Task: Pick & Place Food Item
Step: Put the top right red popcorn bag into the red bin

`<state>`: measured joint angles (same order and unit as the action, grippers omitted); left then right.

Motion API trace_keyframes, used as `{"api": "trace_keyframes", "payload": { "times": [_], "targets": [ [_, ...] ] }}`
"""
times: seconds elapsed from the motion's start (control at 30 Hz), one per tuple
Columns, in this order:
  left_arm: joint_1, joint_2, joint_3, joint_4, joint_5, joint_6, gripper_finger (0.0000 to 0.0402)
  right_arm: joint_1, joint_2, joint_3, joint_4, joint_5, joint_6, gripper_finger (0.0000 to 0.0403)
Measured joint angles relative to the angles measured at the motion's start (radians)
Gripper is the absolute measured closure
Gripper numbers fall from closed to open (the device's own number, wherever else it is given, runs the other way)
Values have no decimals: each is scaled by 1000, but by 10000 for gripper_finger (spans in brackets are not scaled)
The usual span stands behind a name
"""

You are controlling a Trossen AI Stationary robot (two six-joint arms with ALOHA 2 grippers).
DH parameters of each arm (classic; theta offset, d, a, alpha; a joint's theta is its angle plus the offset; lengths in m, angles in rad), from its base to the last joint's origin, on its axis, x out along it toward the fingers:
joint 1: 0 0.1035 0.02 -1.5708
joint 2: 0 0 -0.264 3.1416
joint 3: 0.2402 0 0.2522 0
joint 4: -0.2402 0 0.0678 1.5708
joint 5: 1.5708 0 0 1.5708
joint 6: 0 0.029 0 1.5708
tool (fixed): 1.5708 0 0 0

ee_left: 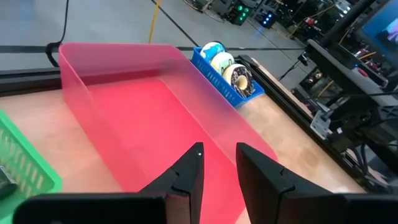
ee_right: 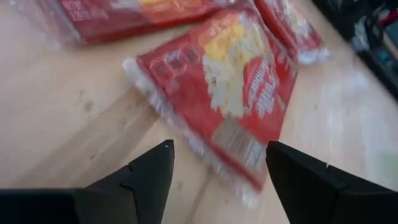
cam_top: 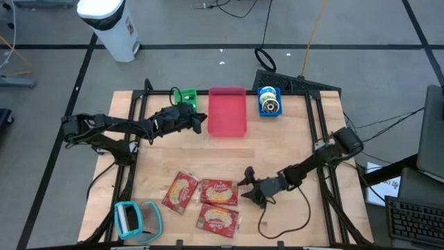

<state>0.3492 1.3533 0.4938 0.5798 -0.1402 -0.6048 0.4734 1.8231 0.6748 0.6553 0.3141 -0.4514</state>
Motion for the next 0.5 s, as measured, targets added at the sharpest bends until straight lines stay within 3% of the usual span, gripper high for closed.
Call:
{"api": "trace_keyframes", "payload": {
  "times": [0.3, 0.5],
  "targets": [
    [-32, 0, 0, 1, 0, -6, 309, -45, 52, 58, -56, -27, -105, 184],
    [-37, 0, 0, 1, -1, -6, 309, -57, 59, 58, -55, -58, -132, 237]
  ]
}}
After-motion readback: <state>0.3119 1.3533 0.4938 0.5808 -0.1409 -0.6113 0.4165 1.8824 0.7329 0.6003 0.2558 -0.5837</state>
